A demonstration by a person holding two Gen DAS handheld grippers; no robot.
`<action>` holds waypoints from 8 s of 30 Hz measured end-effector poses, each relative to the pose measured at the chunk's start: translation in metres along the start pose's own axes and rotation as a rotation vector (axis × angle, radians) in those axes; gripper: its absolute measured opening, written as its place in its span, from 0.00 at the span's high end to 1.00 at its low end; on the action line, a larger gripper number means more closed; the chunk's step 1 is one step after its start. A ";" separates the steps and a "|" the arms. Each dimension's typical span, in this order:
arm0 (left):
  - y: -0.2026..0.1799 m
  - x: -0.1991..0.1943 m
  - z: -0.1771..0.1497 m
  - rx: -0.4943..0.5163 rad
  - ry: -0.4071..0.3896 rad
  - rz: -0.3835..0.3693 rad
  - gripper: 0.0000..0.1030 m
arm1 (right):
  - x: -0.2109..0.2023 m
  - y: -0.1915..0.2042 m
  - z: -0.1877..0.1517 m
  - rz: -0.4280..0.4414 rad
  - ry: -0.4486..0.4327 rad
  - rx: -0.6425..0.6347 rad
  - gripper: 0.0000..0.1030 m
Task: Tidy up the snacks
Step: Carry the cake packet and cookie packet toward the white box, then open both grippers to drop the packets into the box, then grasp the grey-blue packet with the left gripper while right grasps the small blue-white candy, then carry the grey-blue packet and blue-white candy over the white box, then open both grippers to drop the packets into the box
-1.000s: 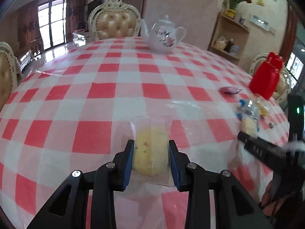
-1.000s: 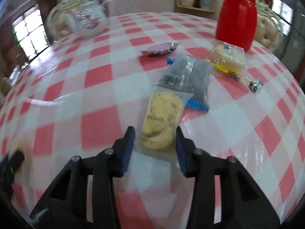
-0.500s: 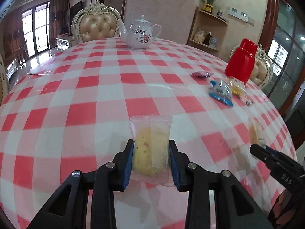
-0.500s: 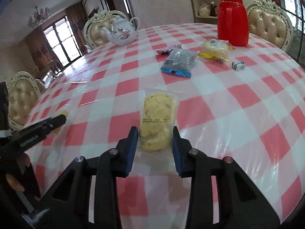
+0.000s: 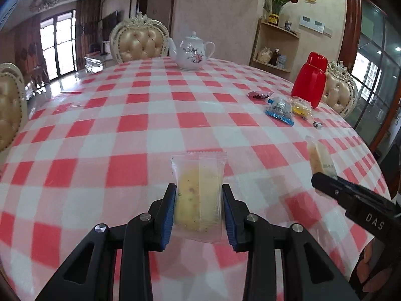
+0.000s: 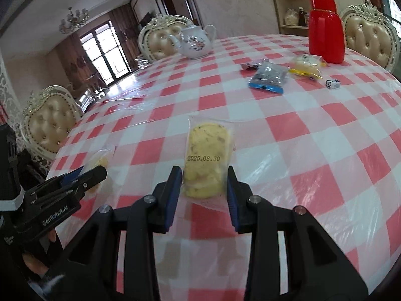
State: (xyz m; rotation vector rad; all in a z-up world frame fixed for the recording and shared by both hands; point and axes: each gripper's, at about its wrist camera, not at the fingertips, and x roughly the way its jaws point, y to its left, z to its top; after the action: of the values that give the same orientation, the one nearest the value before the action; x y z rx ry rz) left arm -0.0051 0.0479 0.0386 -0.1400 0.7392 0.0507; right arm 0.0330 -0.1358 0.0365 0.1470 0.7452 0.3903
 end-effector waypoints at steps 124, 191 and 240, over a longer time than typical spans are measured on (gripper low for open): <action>-0.209 0.258 0.165 0.267 0.135 -0.173 0.53 | 0.092 -0.244 0.181 -0.131 -0.146 0.270 0.20; -0.041 0.003 -0.013 0.050 0.008 -0.110 0.53 | -0.030 -0.027 -0.002 0.010 -0.108 0.022 0.63; 0.282 -0.237 -0.141 -0.257 -0.072 0.567 0.49 | -0.045 0.367 -0.175 0.739 0.133 -0.626 0.62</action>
State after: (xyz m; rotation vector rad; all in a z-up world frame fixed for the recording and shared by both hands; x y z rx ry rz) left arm -0.3009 0.3074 0.0648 -0.1691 0.6799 0.6893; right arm -0.2240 0.1820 0.0353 -0.2083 0.6482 1.3262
